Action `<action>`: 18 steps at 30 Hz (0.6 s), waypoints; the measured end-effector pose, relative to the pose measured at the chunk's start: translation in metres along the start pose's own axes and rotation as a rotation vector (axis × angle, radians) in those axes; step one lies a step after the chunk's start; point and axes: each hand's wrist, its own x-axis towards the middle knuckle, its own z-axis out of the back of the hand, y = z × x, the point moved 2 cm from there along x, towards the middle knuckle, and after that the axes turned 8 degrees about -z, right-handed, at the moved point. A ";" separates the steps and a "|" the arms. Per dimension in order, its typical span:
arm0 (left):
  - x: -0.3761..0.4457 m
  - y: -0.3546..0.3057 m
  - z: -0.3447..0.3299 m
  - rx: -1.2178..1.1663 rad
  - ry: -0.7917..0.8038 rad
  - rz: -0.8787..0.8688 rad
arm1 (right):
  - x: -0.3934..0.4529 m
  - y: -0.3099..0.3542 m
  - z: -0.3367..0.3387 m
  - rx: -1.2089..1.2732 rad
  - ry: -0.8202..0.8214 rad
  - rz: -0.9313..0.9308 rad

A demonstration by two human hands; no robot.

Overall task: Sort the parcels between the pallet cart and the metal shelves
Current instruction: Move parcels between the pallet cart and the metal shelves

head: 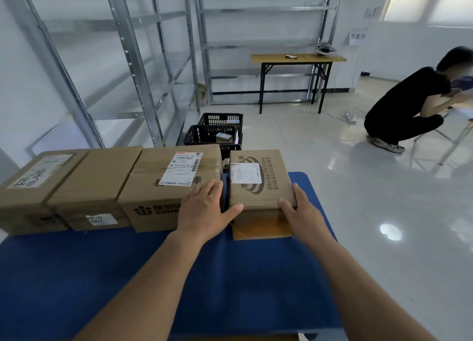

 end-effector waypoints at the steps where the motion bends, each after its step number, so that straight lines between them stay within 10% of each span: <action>1: 0.002 0.003 0.000 0.005 -0.007 0.002 | 0.005 0.002 -0.001 -0.001 0.008 0.010; 18: 0.009 0.003 0.006 -0.018 -0.090 0.004 | 0.028 0.016 -0.005 -0.042 0.069 0.093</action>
